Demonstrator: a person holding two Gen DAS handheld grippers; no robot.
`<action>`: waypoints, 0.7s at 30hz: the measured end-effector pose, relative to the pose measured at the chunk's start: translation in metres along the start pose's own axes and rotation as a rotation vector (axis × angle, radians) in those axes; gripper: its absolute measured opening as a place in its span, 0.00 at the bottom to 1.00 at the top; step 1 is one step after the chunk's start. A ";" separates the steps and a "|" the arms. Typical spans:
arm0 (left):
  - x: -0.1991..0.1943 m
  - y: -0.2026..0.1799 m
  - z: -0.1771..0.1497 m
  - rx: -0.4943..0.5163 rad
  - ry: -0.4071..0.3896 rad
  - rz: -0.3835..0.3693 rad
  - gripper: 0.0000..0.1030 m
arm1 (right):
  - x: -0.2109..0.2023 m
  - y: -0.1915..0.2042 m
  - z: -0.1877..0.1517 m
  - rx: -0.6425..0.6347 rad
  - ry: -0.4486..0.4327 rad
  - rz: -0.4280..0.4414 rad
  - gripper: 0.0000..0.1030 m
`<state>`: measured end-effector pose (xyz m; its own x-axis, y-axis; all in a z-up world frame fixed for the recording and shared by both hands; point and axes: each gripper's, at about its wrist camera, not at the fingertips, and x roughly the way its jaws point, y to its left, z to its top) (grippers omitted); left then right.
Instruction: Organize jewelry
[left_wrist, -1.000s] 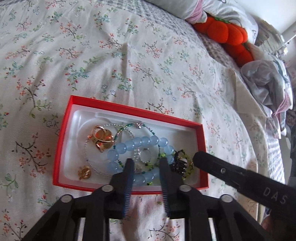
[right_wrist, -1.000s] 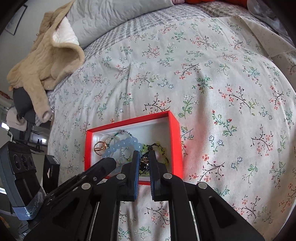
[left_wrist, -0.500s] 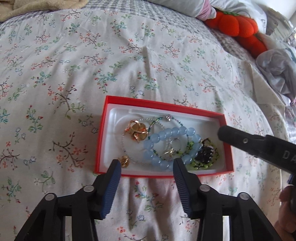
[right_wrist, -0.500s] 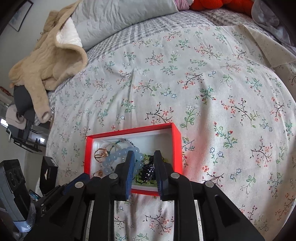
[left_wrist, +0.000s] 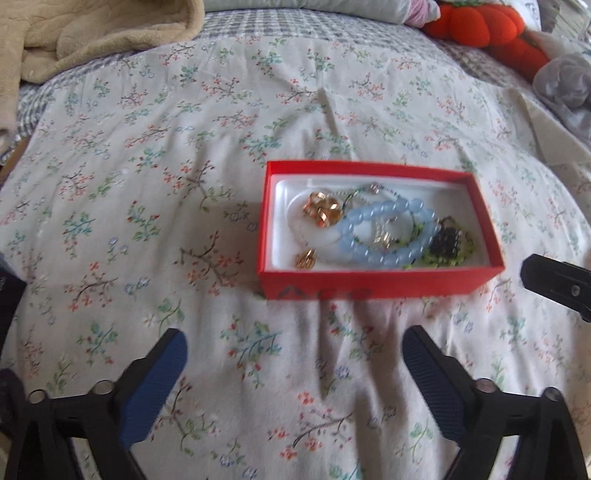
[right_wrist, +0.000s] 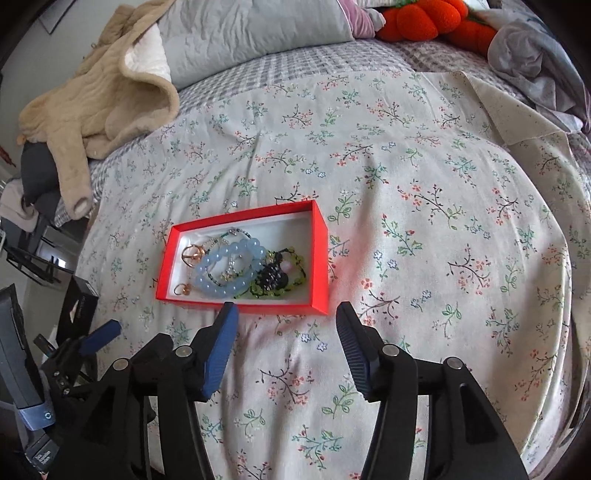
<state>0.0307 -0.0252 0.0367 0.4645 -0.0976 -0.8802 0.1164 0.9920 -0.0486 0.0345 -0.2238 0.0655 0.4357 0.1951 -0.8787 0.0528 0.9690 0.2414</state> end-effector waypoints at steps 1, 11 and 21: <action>-0.002 0.000 -0.003 0.000 -0.001 0.008 0.99 | -0.001 0.001 -0.004 -0.005 -0.003 -0.016 0.66; -0.011 0.008 -0.019 -0.026 0.008 0.087 1.00 | -0.006 0.020 -0.048 -0.111 -0.010 -0.188 0.94; -0.020 0.008 -0.028 -0.042 -0.026 0.119 1.00 | -0.018 0.025 -0.066 -0.133 -0.040 -0.218 0.94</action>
<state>-0.0023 -0.0127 0.0409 0.4957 0.0197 -0.8683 0.0222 0.9991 0.0354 -0.0317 -0.1935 0.0601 0.4626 -0.0237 -0.8863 0.0314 0.9995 -0.0103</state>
